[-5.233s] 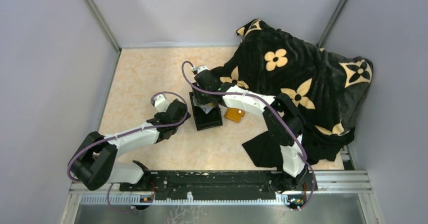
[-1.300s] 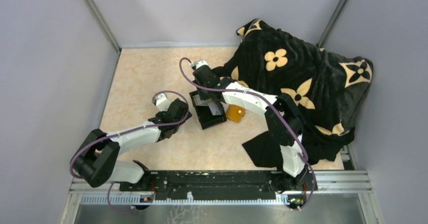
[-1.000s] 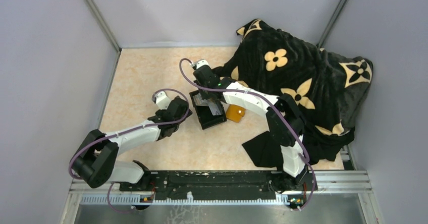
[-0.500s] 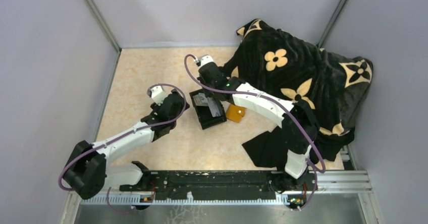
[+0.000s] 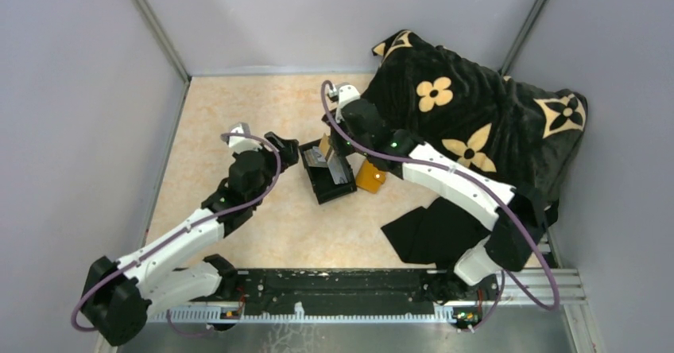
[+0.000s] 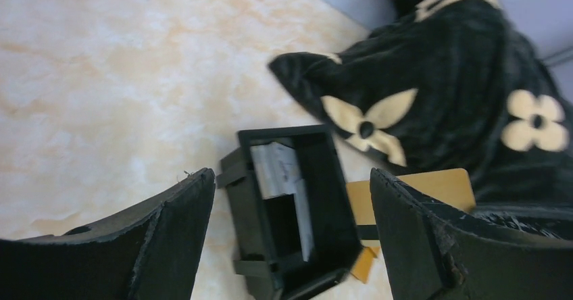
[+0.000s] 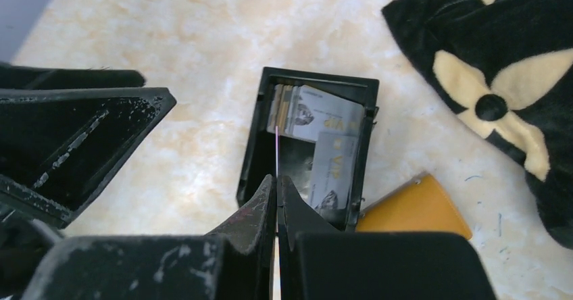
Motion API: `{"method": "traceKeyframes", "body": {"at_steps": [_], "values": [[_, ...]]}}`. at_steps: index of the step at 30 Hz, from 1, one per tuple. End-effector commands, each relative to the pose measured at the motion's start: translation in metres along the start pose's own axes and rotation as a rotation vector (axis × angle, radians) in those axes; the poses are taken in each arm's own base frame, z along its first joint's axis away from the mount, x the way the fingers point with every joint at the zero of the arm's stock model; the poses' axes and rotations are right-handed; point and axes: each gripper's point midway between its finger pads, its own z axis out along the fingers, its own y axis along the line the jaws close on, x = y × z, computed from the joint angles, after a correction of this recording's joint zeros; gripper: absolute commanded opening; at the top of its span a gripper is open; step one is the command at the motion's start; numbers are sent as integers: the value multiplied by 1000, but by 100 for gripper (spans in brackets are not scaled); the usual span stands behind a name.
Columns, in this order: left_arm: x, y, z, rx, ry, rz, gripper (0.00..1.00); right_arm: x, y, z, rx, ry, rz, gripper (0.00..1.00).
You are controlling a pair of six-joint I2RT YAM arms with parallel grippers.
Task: Put the credit cards into the card holder
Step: Pick up the credit card from the storage box.
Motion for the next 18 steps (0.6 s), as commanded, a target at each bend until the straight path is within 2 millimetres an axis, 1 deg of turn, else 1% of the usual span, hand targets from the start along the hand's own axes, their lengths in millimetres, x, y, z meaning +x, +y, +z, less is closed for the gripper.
{"method": "traceKeyframes", "body": {"at_steps": [1,5,9,11,13,18], "values": [[-15,-47,-20,276,-32,-27,91,-37,16,-39,-167,-137,121,0],[-21,-73,-34,422,-24,-7,90,-33,19,-58,-252,-142,166,0],[-20,-98,-52,588,-7,87,90,-25,23,-78,-329,-129,192,0],[-14,-109,-61,681,17,146,91,-22,24,-89,-359,-130,206,0],[-5,-116,-67,744,54,182,91,-14,23,-96,-379,-113,222,0],[21,-120,-77,837,162,237,91,-4,20,-114,-428,-98,251,0]]}}
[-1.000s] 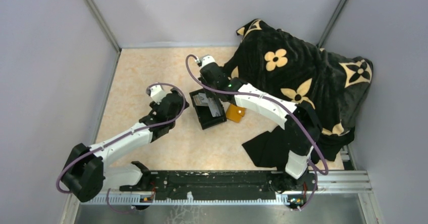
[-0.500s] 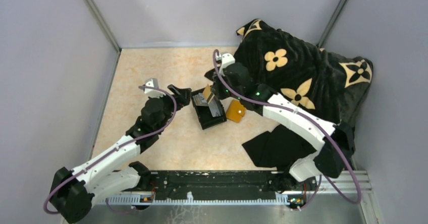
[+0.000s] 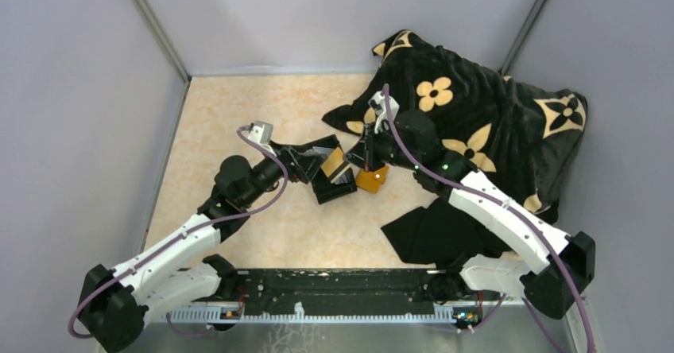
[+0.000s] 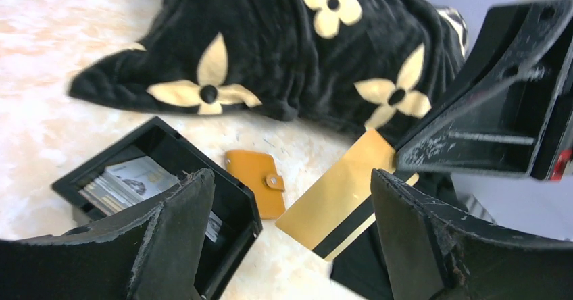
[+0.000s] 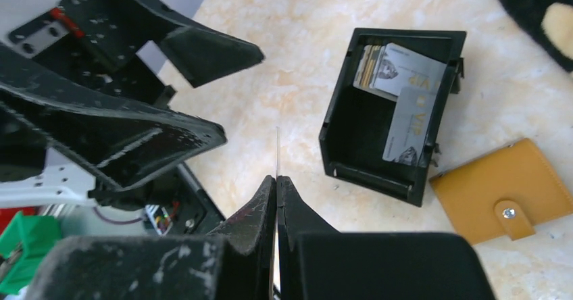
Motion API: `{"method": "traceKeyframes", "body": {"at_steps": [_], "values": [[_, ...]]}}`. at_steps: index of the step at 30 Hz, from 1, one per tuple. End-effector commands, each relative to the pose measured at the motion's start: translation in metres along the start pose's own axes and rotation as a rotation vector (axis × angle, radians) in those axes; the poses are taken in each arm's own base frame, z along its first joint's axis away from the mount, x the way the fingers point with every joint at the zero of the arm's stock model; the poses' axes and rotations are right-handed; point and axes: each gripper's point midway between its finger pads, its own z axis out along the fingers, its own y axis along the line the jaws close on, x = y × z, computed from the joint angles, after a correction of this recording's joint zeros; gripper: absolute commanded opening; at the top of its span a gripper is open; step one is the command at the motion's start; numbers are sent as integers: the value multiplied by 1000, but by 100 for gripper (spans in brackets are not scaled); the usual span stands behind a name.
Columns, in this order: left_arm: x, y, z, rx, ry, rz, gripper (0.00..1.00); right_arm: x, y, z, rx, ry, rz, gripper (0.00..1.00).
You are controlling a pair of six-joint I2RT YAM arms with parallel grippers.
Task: Put the credit cards into the card holder
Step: Pick up the credit card from the storage box.
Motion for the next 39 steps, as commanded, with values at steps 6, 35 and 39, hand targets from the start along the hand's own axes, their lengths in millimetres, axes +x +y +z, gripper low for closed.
{"method": "traceKeyframes", "body": {"at_steps": [6,35,39], "values": [[29,-39,-8,261,145,70,90,0,15,-31,-134,-3,59,0],[68,-50,-10,502,387,-32,33,31,-11,-5,-227,124,155,0],[74,-51,-10,541,427,-55,27,30,-12,0,-243,126,164,0]]}}
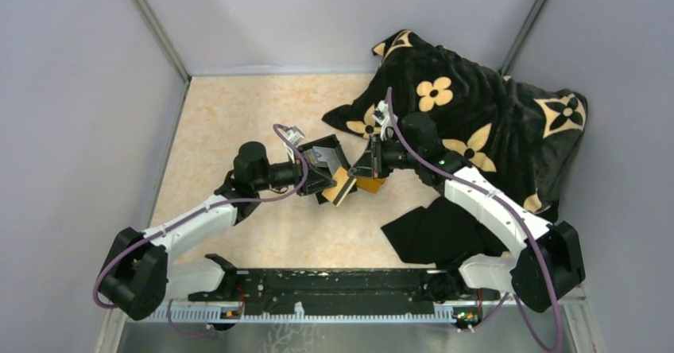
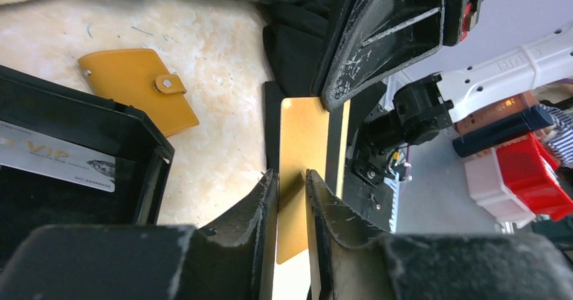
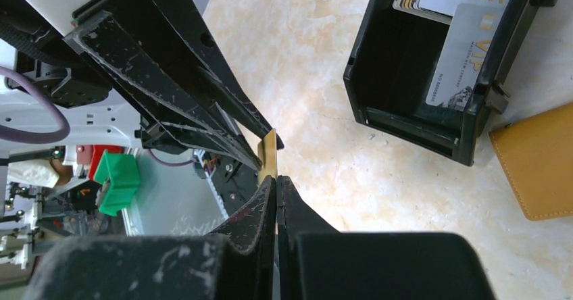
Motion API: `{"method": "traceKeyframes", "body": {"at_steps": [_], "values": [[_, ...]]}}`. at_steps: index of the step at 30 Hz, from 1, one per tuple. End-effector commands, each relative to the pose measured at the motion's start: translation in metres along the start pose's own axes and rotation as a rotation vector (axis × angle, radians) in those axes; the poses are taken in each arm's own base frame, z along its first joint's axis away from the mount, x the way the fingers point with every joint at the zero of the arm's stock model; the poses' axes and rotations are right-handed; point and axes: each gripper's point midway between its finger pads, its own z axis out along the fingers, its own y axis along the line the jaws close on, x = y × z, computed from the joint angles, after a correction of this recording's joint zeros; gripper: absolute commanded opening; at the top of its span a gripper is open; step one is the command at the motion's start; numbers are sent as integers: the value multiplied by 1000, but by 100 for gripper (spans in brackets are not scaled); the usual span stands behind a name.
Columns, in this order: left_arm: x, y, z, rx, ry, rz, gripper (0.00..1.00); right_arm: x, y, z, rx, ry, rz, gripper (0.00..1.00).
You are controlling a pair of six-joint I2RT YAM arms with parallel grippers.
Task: Put the credit cards into the card holder
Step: Pick up the credit card from the storage box.
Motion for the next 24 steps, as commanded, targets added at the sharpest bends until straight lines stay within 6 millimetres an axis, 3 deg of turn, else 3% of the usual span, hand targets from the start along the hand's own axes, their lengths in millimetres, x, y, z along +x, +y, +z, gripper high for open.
{"method": "traceKeyframes", "body": {"at_steps": [1,5,13,17,24], "values": [[-13,-20,4,131,12,28,23,-20,10,3,-70,-49,-39,0],[-11,-20,4,152,33,16,0,-23,7,7,-73,-49,-33,0],[-15,-10,1,115,-9,-2,0,-28,4,13,-81,-54,-34,0],[-19,7,1,11,-62,-6,0,-32,1,13,-62,-68,-49,0],[-38,51,-14,-292,-189,-12,0,-46,-20,8,84,-135,-96,32]]}}
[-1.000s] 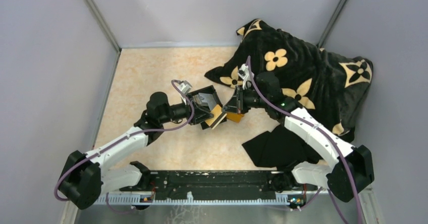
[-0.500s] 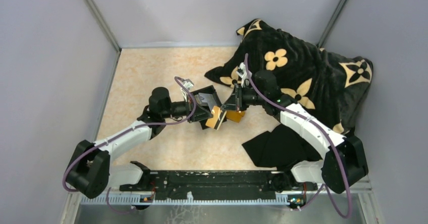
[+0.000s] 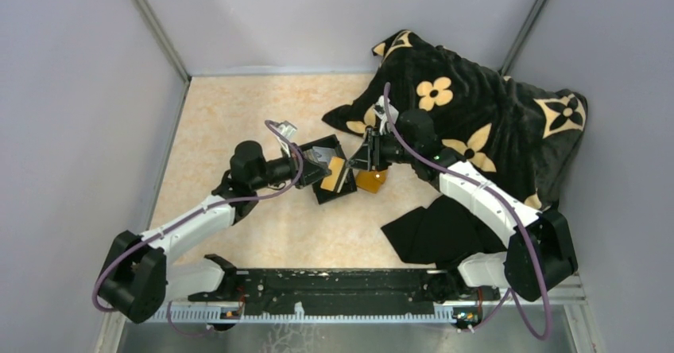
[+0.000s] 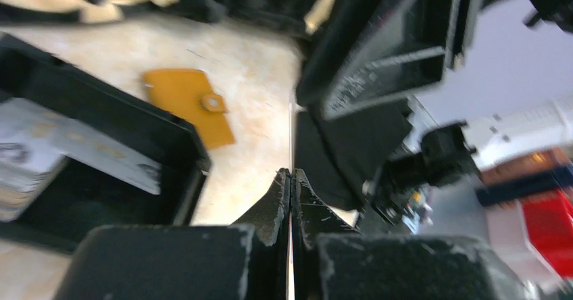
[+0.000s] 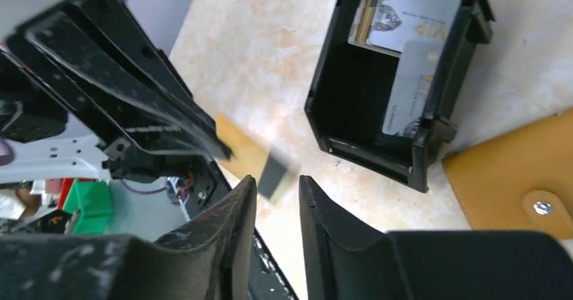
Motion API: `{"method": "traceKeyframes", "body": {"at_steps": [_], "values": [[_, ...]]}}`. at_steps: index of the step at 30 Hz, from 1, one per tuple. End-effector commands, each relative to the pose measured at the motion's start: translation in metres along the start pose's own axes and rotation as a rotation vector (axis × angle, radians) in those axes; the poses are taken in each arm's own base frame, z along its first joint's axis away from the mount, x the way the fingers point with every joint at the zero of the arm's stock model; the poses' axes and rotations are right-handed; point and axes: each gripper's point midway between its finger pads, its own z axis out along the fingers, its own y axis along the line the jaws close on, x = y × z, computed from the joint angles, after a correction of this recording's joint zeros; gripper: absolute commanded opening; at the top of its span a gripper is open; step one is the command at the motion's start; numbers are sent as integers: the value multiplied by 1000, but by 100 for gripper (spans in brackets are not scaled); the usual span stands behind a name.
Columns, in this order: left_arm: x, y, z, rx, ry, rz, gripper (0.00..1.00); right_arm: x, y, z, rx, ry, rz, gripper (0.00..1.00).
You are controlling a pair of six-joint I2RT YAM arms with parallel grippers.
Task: Put the credit cards into the card holder
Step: Pick up the credit card from the storage box, then move the storage box to the center of the board.
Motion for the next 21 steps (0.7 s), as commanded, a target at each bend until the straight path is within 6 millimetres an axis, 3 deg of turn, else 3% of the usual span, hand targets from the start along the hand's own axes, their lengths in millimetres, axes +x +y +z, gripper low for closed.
{"method": "traceKeyframes", "body": {"at_steps": [1,6,11,21], "values": [[-29,38,-11,-253,-158,34,0,-31,-1,-6,72,-103,-87,35],[-38,65,-29,-439,-245,10,0,-38,-28,-4,219,-133,-118,42],[-45,82,-46,-569,-306,-15,0,-31,-50,16,342,-75,-170,42],[-58,87,-68,-676,-388,-35,0,-15,-92,55,547,36,-244,42]]}}
